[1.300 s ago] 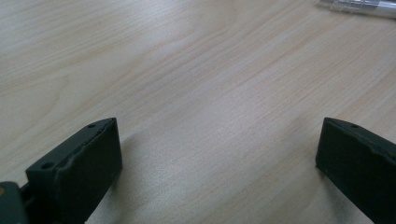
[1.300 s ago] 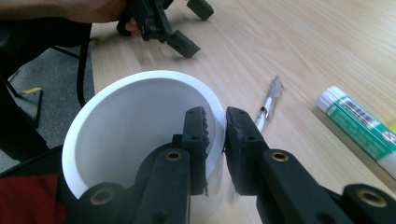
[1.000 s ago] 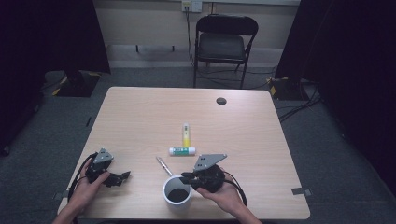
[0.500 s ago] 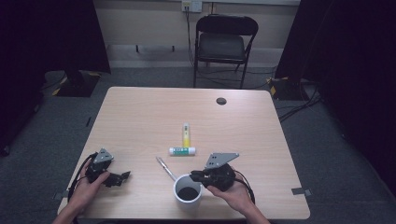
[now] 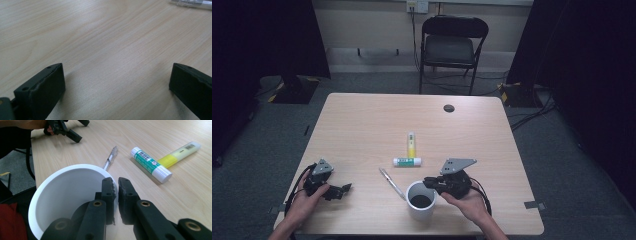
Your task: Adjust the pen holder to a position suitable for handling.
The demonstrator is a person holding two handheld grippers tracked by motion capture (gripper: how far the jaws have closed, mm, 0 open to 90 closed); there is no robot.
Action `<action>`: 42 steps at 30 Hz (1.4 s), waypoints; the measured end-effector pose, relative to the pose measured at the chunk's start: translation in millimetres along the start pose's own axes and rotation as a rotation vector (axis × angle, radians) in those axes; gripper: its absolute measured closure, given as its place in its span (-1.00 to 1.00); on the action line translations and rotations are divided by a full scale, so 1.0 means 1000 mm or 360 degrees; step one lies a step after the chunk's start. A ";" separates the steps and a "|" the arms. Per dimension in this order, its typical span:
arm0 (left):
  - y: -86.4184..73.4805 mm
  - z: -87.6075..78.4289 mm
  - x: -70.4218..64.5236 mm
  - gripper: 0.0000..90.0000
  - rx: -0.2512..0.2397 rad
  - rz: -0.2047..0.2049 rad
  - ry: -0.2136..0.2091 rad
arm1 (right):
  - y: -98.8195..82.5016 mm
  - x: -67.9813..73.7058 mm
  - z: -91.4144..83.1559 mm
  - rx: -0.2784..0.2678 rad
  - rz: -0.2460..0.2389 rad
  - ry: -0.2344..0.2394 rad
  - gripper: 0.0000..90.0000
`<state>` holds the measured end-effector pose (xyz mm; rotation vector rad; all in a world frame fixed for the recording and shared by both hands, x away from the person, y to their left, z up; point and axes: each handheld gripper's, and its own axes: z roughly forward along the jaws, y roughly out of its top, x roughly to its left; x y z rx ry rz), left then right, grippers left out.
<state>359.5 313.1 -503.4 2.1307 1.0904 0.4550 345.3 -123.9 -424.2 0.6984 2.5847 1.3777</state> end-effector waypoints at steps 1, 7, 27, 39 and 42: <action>0.000 0.000 0.000 -1.00 0.0000 0.0000 0.0000 | 0.000 -0.001 0.000 0.0000 0.0007 -0.0003 0.86; 0.000 0.000 0.000 -1.00 0.0000 0.0001 0.0000 | 0.001 -0.008 0.001 -0.0014 0.0020 -0.0026 0.84; 0.000 0.000 0.000 -1.00 0.0000 0.0000 -0.0001 | 0.000 -0.027 0.006 -0.0061 0.0078 -0.0132 0.83; 0.000 0.000 0.000 -1.00 -0.0001 -0.0002 -0.0007 | 0.005 -0.031 0.011 -0.0073 0.0094 -0.0181 0.84; 0.000 0.000 0.000 -1.00 -0.0001 -0.0002 -0.0007 | 0.006 -0.031 0.012 -0.0074 0.0099 -0.0189 0.83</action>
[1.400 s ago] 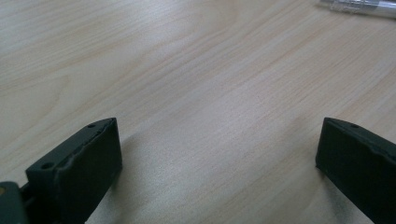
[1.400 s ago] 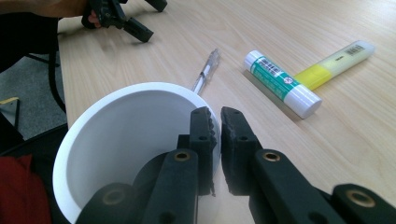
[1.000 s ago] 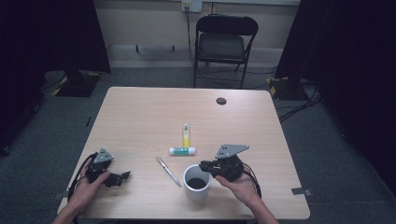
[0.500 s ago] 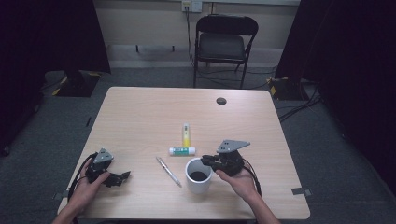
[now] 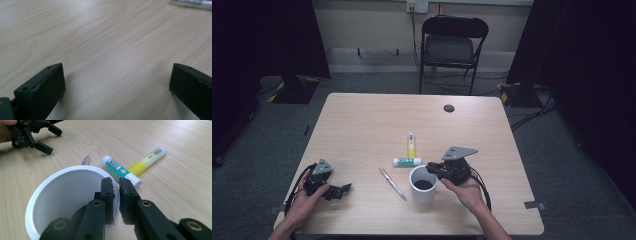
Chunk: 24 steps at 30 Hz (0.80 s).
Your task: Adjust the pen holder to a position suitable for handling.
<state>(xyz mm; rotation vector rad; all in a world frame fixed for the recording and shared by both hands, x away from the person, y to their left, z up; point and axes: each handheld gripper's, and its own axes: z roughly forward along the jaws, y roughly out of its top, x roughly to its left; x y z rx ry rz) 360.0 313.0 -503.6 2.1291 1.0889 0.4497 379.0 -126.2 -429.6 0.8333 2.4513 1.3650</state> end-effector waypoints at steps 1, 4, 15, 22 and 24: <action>0.000 0.000 0.000 -1.00 0.0000 0.0000 0.0000 | 0.000 0.000 0.001 -0.0002 0.0005 -0.0005 0.83; 0.000 0.000 0.000 -1.00 0.0000 0.0000 -0.0001 | 0.001 0.000 0.000 -0.0007 0.0011 -0.0011 0.79; 0.000 0.000 0.000 -1.00 0.0001 0.0002 -0.0001 | 0.005 0.004 -0.014 -0.0085 0.0012 0.0003 0.63; 0.000 0.000 0.000 -0.99 0.0003 0.0008 0.0003 | 0.009 0.003 -0.034 -0.0143 0.0007 -0.0028 0.59; 0.000 -0.001 -0.001 -0.99 0.0002 0.0007 0.0010 | 0.008 0.002 -0.042 -0.0163 0.0010 -0.0047 0.56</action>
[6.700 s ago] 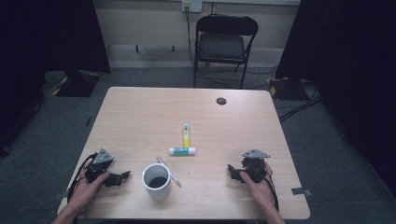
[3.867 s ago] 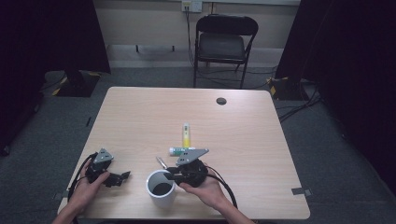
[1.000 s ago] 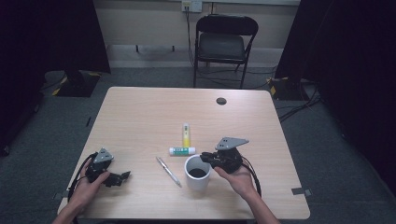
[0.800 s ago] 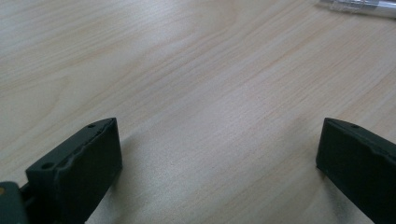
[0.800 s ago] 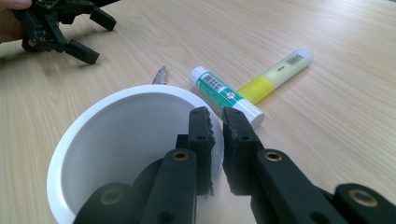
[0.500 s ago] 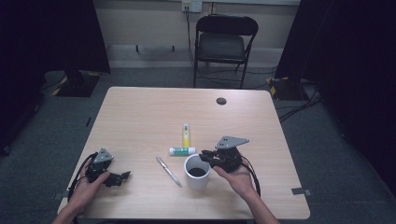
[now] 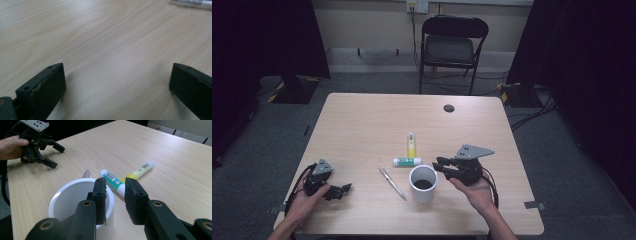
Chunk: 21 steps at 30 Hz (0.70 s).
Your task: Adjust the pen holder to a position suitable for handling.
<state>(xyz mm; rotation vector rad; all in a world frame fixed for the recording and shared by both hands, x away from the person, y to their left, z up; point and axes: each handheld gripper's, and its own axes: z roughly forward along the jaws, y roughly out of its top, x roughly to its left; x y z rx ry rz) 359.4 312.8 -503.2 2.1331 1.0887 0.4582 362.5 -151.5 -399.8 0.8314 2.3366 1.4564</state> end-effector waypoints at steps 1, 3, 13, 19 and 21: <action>0.000 0.000 0.000 -0.99 0.0000 -0.0001 0.0003 | -0.001 -0.001 -0.004 -0.0004 -0.0001 -0.0016 0.53; 0.000 -0.001 -0.001 -0.97 -0.0002 0.0000 0.0000 | -0.004 -0.006 -0.011 -0.0003 0.0017 -0.0059 0.50; 0.004 -0.005 -0.007 -0.66 -0.0017 0.0048 -0.0022 | -0.053 -0.034 -0.017 0.0159 0.0118 -0.0260 0.29; 0.012 -0.008 -0.015 -0.61 -0.0040 0.0062 -0.0078 | -0.080 -0.048 -0.010 0.0281 0.0180 -0.0340 0.15; 0.015 -0.009 -0.018 -0.60 -0.0056 0.0057 -0.0106 | -0.086 -0.051 -0.006 0.0323 0.0189 -0.0362 0.05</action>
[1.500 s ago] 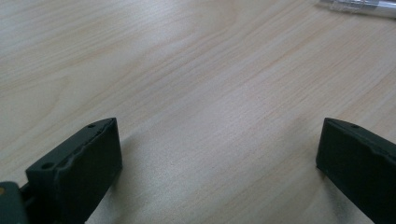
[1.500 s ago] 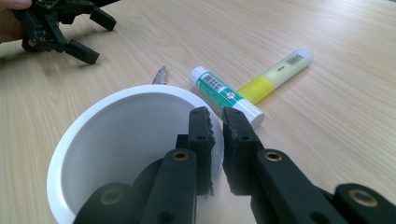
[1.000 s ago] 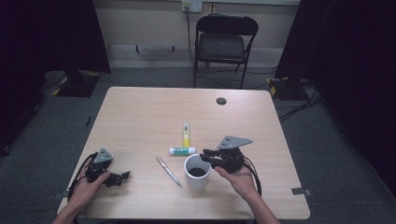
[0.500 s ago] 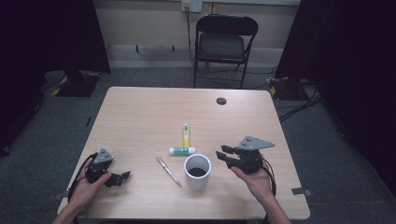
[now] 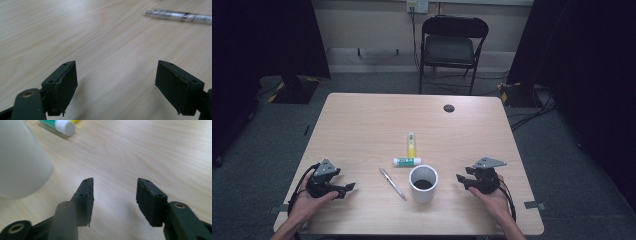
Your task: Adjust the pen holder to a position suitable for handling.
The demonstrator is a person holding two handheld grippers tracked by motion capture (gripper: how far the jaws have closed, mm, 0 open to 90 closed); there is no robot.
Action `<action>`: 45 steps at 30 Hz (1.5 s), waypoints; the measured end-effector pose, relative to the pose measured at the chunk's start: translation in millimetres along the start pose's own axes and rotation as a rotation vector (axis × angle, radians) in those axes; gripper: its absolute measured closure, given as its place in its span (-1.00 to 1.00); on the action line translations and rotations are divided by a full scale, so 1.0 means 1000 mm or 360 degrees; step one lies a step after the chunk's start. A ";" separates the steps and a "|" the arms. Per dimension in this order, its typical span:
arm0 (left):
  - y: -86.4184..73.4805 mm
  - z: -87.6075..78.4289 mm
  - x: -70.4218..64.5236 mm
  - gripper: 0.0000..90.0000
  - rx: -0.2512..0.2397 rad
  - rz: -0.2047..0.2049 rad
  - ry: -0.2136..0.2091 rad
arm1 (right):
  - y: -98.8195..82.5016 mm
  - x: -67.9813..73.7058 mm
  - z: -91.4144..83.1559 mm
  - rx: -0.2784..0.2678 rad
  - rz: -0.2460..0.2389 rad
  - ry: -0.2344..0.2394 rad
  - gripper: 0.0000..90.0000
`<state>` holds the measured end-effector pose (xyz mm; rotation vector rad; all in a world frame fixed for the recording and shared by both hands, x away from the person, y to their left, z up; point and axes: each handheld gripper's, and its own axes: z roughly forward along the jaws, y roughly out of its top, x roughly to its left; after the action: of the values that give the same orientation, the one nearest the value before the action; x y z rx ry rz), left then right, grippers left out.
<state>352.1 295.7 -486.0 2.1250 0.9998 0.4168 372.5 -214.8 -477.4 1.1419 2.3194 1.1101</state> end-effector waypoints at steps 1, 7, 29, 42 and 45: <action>0.002 0.000 -0.003 -0.59 -0.0006 -0.0018 -0.0019 | -0.001 -0.001 0.002 0.0009 0.0004 -0.0012 0.04; 0.021 0.000 -0.024 -0.51 -0.0064 0.0056 -0.0088 | -0.005 -0.006 0.010 0.0041 0.0007 -0.0049 -0.09; 0.071 0.047 -0.099 -0.34 -0.0088 0.0263 -0.0419 | -0.013 -0.002 0.018 0.0035 -0.0020 -0.0098 -0.33; 0.068 0.070 -0.118 -0.37 0.0019 0.0333 -0.0420 | -0.013 -0.002 0.018 0.0033 -0.0022 -0.0099 -0.33; 0.068 0.073 -0.119 -0.38 0.0039 0.0357 -0.0446 | -0.013 -0.002 0.019 0.0033 -0.0016 -0.0108 -0.33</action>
<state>352.0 140.0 -482.8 2.2507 0.6138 0.2054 377.5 -211.6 -499.1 1.1555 2.2872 1.0299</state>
